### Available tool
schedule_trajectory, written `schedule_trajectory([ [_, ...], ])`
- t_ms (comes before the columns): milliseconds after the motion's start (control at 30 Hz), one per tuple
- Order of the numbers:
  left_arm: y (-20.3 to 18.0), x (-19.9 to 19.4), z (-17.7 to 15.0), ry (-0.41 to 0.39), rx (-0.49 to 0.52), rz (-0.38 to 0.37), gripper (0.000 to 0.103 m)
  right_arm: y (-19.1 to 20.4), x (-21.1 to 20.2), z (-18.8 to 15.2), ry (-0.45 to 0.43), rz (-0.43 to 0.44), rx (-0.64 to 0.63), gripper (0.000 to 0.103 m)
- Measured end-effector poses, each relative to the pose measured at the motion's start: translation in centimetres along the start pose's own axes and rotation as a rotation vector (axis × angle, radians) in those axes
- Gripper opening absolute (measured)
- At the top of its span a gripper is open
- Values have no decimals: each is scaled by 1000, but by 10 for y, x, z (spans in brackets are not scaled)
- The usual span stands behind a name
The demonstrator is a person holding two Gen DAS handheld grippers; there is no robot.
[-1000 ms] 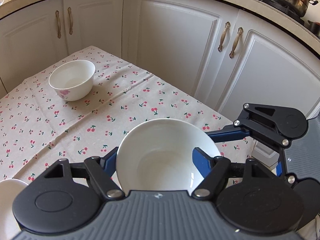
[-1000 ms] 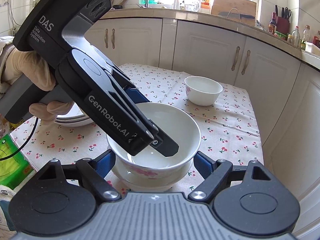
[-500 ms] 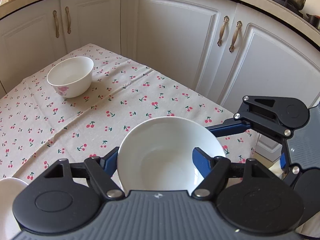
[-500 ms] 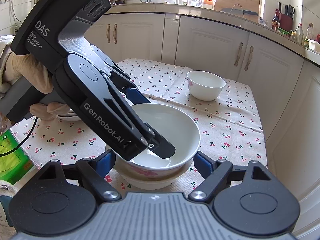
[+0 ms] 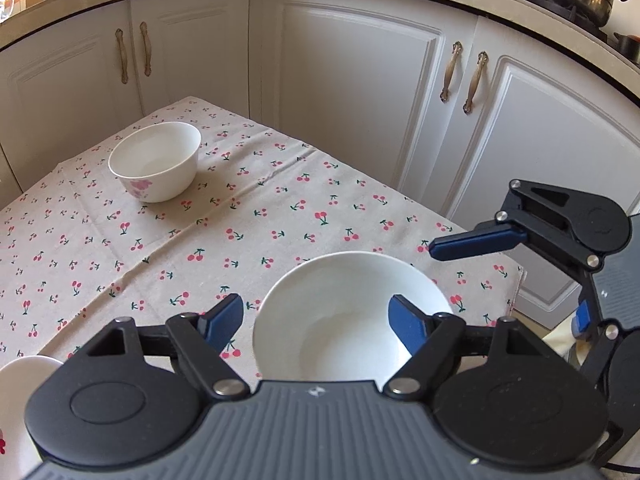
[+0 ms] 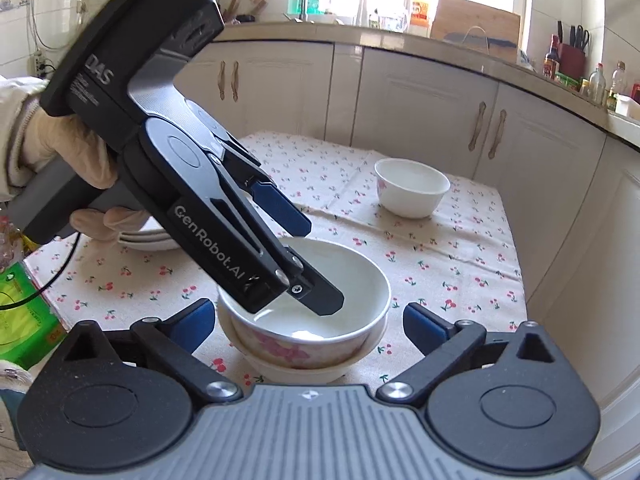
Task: Organize plates and bowls
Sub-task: 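Lower the bowl into the pink-flower bowl and open the left tool, then move the left tool toward the remaining white bowl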
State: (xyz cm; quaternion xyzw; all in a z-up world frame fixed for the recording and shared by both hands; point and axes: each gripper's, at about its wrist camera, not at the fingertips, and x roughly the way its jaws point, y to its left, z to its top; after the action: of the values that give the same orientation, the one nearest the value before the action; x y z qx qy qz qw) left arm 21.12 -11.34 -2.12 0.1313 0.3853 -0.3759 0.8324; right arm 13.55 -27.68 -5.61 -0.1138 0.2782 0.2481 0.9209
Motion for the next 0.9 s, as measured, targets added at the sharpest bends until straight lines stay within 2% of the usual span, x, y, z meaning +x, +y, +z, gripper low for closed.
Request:
schedule_trajectory([
  [200,11,-13,-1,-14,-32,32,84,9,-8,2,-35,77,3,102],
  [333,15,-18,-7,-7,-42,44,84,21,-5,-1,-23,109,-17,102],
  [567,15,-28,-15,-12,-53,52,84,25,-4,-5,-10,95,2,102],
  [900,0,-53,-30,-44,-50,58,85,27,-33,-2,-57,6,-14,102],
])
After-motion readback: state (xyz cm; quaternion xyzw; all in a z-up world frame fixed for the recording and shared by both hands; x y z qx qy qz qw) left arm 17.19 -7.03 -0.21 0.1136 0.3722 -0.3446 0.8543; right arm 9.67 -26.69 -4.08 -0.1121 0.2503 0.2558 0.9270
